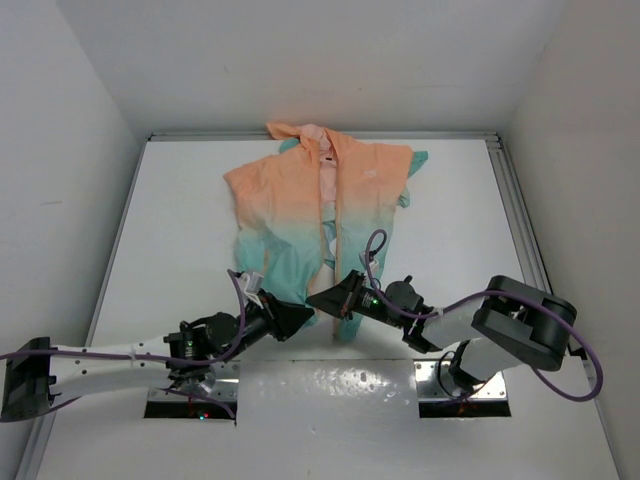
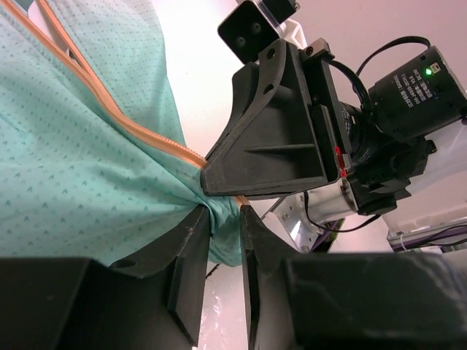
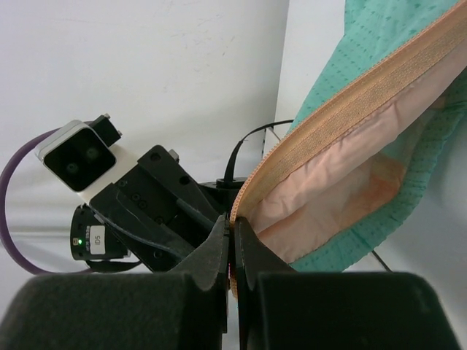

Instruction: Zip up the jacket

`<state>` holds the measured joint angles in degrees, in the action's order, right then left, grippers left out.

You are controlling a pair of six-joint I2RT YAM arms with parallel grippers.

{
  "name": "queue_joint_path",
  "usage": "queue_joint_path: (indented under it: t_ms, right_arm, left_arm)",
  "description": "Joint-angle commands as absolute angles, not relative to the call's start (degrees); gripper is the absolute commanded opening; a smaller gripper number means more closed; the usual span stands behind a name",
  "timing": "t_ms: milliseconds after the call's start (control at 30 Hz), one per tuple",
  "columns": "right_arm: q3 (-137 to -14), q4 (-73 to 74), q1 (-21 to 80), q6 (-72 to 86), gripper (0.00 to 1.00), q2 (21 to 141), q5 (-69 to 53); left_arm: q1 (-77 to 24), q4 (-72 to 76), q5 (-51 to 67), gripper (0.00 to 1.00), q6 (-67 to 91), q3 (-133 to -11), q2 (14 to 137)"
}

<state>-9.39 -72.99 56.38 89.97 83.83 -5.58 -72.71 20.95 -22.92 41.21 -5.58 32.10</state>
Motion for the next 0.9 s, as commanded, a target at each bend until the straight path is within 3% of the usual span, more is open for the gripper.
queue_joint_path:
  t_ms: [0, 33, 167, 333, 367, 400, 500, 667, 733, 767, 833, 867]
  right_arm:
    - [-10.4, -88.0, 56.1, 89.7, 0.0, 84.5, -5.4]
    - [-10.4, -88.0, 56.1, 89.7, 0.0, 84.5, -5.4]
    - [-10.3, -88.0, 56.0, 89.5, 0.0, 84.4, -5.7]
    - [-9.7, -85.7, 56.0, 88.1, 0.01, 84.0, -6.2]
    - [-9.5, -84.5, 56.1, 87.6, 0.05, 83.7, -6.4]
    - [-9.1, -82.8, 56.1, 86.4, 0.19, 82.1, -6.5]
    - [-8.4, -71.7, 56.1, 81.6, 0.49, 75.7, -6.1]
    - [-7.4, -44.1, 56.0, 71.7, 0.65, 62.1, 1.2]
    - [-7.9, -31.2, 56.1, 69.3, 0.61, 56.1, 3.9]
    - [-8.6, -27.1, 56.2, 67.4, 0.34, 54.9, 5.4]
    - [-9.7, -17.3, 56.6, 66.1, 0.06, 53.4, 6.7]
    - [-10.8, -14.4, 57.0, 65.5, 0.0, 53.4, 7.2]
  left_arm:
    - [-73.2, 25.7, -21.3, 0.17, 41.1, -6.2, 32.5]
    - [-73.2, 25.8, -21.3, 0.17, 41.0, -6.2, 32.7]
    - [-73.2, 24.3, -21.6, 0.0, 40.9, -6.9, 32.7]
    - [-73.2, 21.0, -23.9, 0.0, 39.5, -7.3, 31.3]
    - [-73.2, 19.9, -24.4, 0.0, 39.0, -7.5, 30.9]
    - [-73.2, 17.6, -25.0, 0.0, 38.5, -7.7, 30.3]
    - [-73.2, 12.0, -29.3, 0.0, 36.8, -9.1, 28.4]
    - [-73.2, 8.4, -31.8, 0.0, 34.4, -10.4, 25.9]
    - [-73.2, 7.9, -32.4, 0.0, 32.5, -11.3, 26.2]
    - [-73.2, 7.8, -32.7, 0.0, 31.9, -12.0, 26.5]
    - [-73.2, 8.2, -33.4, 0.0, 30.2, -12.6, 27.7]
    - [-73.2, 8.3, -33.8, 0.0, 29.5, -13.4, 28.2]
